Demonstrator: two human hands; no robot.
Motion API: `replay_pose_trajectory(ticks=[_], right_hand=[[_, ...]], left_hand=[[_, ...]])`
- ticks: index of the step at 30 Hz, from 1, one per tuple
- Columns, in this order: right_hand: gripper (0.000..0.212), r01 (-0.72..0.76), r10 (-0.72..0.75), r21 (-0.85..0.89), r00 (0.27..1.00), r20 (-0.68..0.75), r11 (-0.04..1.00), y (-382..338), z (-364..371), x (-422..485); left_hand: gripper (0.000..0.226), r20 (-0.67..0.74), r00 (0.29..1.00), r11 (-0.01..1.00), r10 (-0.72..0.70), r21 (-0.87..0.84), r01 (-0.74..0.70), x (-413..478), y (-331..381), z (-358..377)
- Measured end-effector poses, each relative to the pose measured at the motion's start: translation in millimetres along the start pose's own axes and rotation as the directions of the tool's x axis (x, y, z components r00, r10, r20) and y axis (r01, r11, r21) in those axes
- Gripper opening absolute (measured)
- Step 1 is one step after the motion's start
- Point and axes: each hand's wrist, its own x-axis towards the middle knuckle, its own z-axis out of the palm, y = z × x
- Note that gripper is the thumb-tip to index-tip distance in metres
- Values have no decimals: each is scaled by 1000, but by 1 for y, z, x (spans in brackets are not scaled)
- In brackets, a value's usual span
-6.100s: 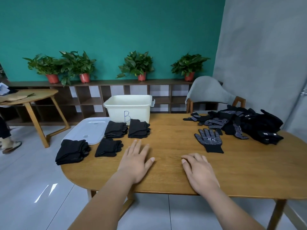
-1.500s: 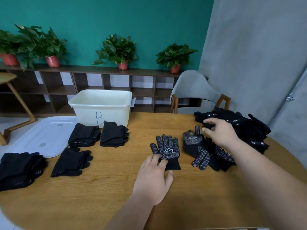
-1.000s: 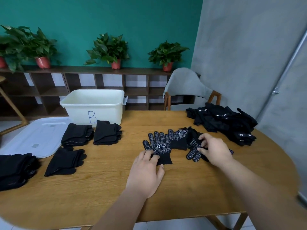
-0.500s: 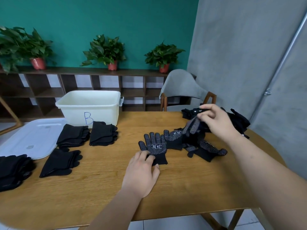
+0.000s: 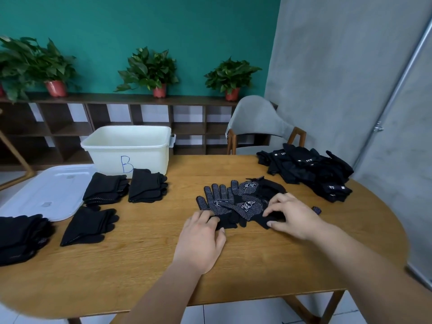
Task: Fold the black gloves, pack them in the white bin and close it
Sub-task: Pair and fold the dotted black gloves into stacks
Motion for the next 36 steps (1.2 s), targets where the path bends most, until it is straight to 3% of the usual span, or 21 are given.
replay_pose_trajectory(ticks=[5,11,15,19,23,27,30,32,36], right_hand=[[12,8,-11,-21,992,-123,1000,-9,1,0],[11,52,80,343,930,-359,938,-53,-59,6],[16,106,72,494,942,-329,863,-89,-96,11],[18,83,46,593,979,-199,801,-121,-111,20],[18,58,51,541,982,-184,839,-153,-110,40],[13,187,15,445,911,-412,876,-186,-99,61],[9,334,-128,312,837,-531,889,-207,-79,60],[11,357,-227,219,859,-458,908,-214,-50,54],[24,283,-280,26,957,-69,959,-211,35,34]], left_hand=[[51,8,1000,1000,2,-6,-2,-1,0,-1],[49,-9,999,998,52,-42,-52,-1,-1,-1],[42,-52,997,995,48,-88,-52,-3,-1,-5],[31,-115,990,983,-77,-175,56,-8,-16,-17],[23,-124,971,971,-206,-151,187,-25,-54,-35],[24,-145,938,946,-314,-132,296,-46,-86,-47],[26,-198,908,918,-370,-225,325,-54,-91,-52],[29,-232,894,909,-384,-267,321,-55,-90,-53],[42,-284,910,945,-302,-216,246,-56,-85,-52]])
